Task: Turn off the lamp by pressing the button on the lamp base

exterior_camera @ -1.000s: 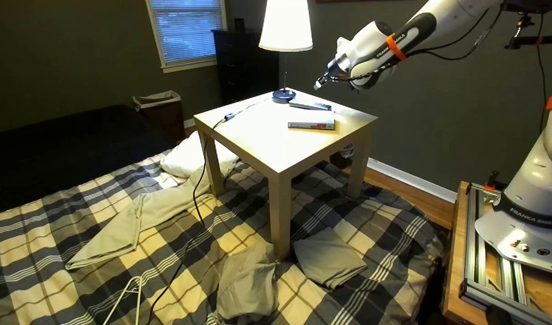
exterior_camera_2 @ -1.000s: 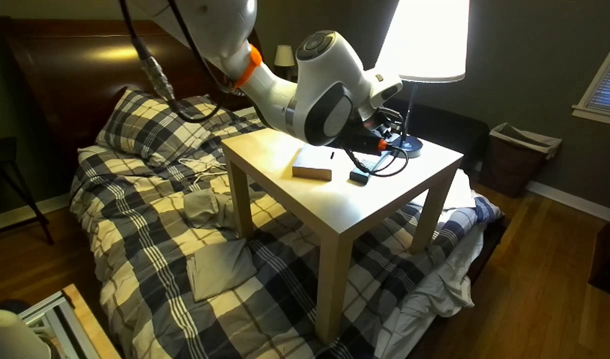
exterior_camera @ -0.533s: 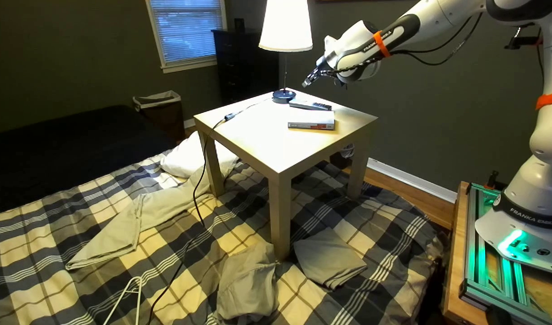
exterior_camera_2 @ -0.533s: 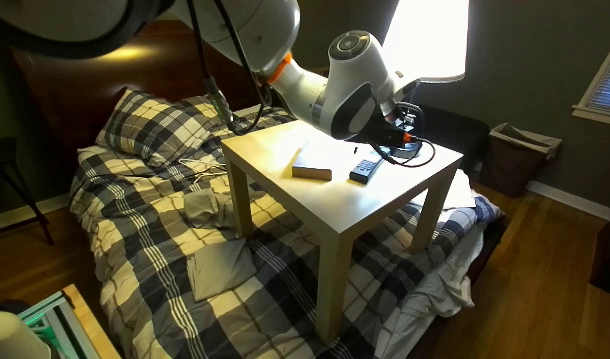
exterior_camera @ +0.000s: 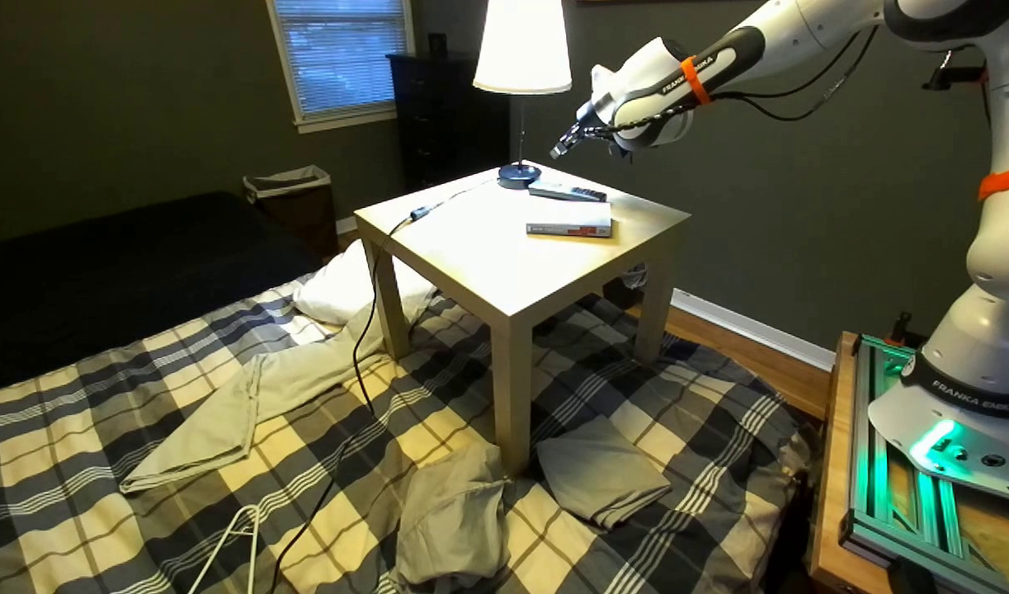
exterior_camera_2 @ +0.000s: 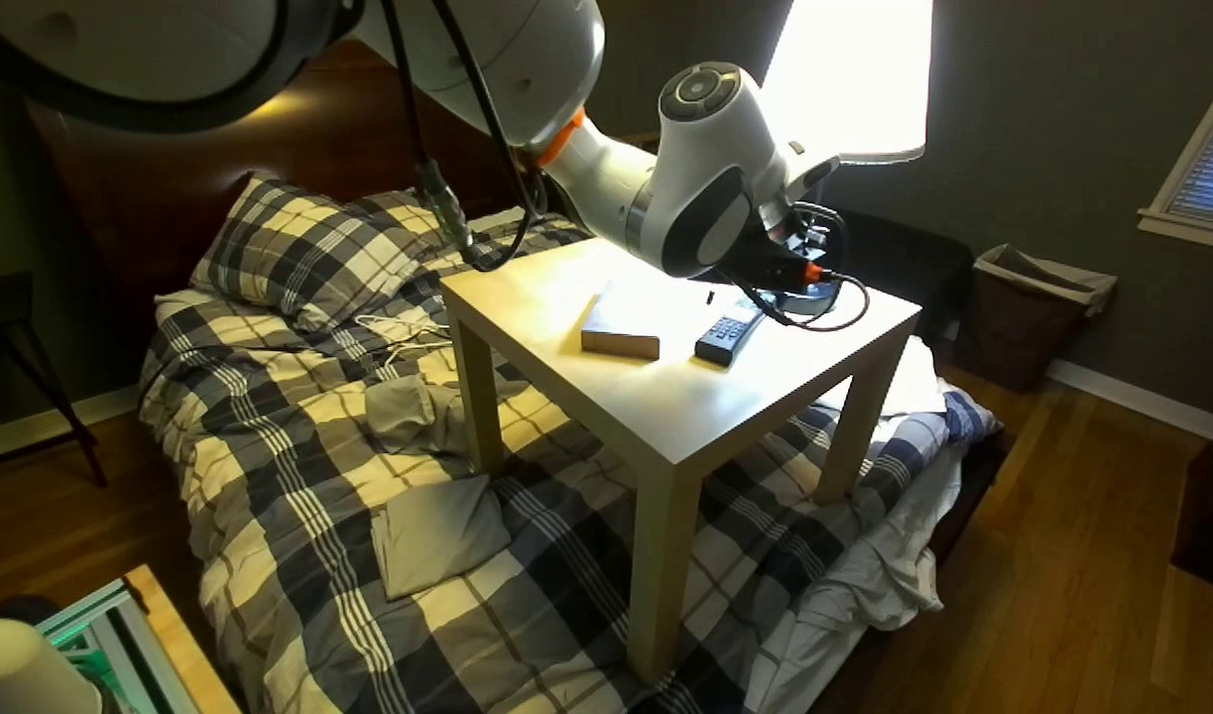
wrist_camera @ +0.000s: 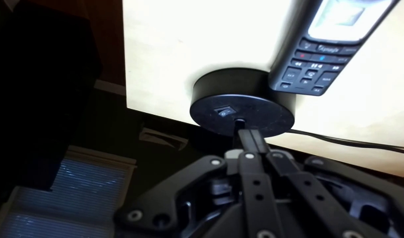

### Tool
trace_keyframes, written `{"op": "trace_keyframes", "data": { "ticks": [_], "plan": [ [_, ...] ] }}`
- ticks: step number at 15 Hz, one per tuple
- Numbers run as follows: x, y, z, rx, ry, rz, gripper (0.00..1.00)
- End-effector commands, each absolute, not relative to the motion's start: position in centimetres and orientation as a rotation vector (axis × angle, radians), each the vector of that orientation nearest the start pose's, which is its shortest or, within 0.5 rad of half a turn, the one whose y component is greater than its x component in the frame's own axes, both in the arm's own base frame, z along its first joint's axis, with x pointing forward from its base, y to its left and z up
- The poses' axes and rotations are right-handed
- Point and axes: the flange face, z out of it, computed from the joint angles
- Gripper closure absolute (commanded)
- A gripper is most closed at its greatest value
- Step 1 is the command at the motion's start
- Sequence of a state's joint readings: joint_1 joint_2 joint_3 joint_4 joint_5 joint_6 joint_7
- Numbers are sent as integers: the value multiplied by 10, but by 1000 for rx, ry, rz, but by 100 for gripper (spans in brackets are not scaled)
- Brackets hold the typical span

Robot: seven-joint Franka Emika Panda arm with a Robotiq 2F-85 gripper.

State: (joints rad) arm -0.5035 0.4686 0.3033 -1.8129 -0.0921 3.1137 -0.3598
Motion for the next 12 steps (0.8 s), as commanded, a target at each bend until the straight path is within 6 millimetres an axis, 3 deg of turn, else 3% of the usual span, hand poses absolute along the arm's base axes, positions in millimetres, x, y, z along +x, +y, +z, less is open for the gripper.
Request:
{"op": "trace_keyframes", "data": {
  "ticks": [1,12],
  "plan": [
    [686,-168,395,-3001,-237,-1381,100],
    [733,-188,370,-2915,-372,-1418,100]
  ]
}}
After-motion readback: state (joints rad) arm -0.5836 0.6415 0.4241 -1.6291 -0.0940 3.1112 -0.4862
